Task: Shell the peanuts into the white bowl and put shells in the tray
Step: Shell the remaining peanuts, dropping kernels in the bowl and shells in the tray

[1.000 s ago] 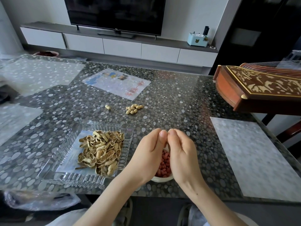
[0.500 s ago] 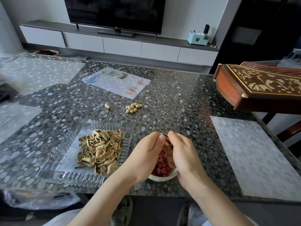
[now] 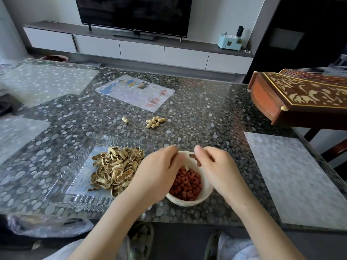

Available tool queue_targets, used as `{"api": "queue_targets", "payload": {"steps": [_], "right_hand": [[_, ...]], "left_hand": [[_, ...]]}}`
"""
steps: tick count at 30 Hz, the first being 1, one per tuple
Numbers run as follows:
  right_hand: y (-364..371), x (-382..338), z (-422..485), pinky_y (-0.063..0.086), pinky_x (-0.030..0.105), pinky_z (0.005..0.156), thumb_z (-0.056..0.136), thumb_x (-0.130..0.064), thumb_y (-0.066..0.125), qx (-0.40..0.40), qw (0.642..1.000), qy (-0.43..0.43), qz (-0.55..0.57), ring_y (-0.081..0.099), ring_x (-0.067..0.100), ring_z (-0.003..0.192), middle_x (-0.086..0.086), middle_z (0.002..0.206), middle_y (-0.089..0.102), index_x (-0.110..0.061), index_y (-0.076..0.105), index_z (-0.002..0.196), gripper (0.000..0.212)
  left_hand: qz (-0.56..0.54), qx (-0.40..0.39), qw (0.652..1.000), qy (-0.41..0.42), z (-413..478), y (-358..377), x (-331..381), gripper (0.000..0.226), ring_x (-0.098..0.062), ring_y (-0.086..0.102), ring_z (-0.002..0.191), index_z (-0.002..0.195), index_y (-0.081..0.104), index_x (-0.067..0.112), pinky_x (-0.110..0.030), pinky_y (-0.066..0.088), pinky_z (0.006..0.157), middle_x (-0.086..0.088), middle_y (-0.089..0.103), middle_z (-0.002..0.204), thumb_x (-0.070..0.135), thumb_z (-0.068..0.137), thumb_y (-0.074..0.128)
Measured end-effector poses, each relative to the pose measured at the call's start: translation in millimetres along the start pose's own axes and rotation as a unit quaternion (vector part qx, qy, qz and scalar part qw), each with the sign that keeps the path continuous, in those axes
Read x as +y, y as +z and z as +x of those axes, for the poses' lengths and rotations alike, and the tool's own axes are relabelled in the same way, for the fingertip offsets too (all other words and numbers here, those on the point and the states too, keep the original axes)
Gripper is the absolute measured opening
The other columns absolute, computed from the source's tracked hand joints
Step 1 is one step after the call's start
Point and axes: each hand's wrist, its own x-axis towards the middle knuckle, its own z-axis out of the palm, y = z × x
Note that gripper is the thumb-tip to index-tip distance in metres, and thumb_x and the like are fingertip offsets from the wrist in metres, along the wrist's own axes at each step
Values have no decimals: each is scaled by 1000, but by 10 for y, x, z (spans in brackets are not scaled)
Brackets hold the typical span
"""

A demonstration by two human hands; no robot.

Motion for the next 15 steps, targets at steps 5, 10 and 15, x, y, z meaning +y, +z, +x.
{"api": "queue_targets", "payload": {"steps": [5, 10, 15], "right_hand": [[-17, 134, 41, 45, 30, 56, 89, -46, 56, 18, 990, -78, -115, 58, 12, 62, -7, 64, 62, -22, 66, 73, 31], [1, 136, 79, 47, 28, 58, 88, -47, 57, 21, 997, -65, -22, 60, 11, 62, -5, 65, 66, -23, 72, 77, 30], [130, -23, 62, 42, 15, 63, 81, -46, 64, -27, 992, -44, 117, 58, -4, 65, -20, 67, 66, -24, 74, 85, 25]], "left_hand": [[144, -8, 989, -19, 65, 9, -63, 35, -15, 53, 68, 81, 52, 14, -26, 38, 56, 2, 58, 75, 37, 100, 34], [43, 13, 997, -68, 85, -108, -111, 40, -7, 38, 44, 75, 61, 15, -24, 27, 45, 5, 48, 53, 38, 98, 39], [-29, 79, 979, -184, 111, -463, -454, 38, -12, 30, 39, 79, 64, 4, -24, 28, 49, 3, 41, 47, 32, 96, 44]]}}
